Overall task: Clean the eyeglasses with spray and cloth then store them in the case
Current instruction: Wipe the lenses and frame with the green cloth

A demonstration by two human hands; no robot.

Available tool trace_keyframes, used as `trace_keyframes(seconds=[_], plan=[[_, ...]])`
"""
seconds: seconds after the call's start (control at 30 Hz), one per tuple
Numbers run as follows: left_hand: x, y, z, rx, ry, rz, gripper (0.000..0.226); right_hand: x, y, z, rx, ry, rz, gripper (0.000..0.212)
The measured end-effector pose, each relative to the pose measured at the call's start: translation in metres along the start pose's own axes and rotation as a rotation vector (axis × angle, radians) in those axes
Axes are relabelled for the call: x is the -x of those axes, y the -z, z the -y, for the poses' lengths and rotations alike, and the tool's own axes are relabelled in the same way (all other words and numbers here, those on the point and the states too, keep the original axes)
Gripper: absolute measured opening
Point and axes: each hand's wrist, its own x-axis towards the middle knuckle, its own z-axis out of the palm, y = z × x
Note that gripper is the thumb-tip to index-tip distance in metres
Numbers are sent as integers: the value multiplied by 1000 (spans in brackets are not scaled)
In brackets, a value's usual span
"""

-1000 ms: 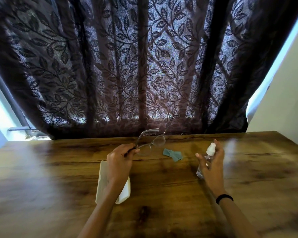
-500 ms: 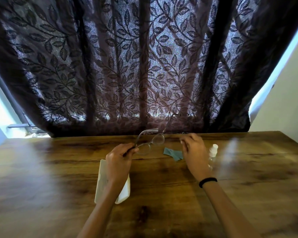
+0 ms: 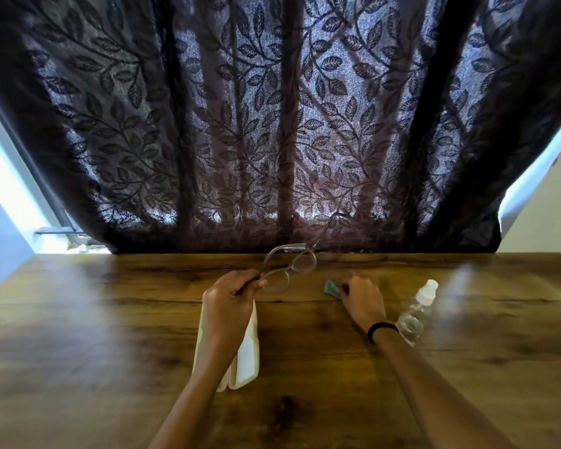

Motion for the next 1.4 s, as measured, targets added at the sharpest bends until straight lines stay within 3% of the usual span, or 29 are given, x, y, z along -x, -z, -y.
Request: trace_keyframes(seconds=[0.13,0.27,0.6,0.93,1.03,1.23,1.4], plan=[[-1,3,2,-2,-28,-18,13,1,11,3,-38,2,-31,17],[-1,4,-2,-17,-43,-26,13,1,38,6,-224,85,9,12],[5,4,-24,-40,-42,-10,14,52,96,37,-1355,-75,231,16],[8,9,-46,-17,-89,-43,13,72,117,64,-1756,28,304,8],[10,8,-49,0,-88,-52,13,71,114,69,-1650,103,292,14],[14,3,-54,37,-103,-59,15,76,96,76,-668,430,-99,9],[15,4,-56,27,-99,-88,16,85,83,82,-284,605,-298,26]])
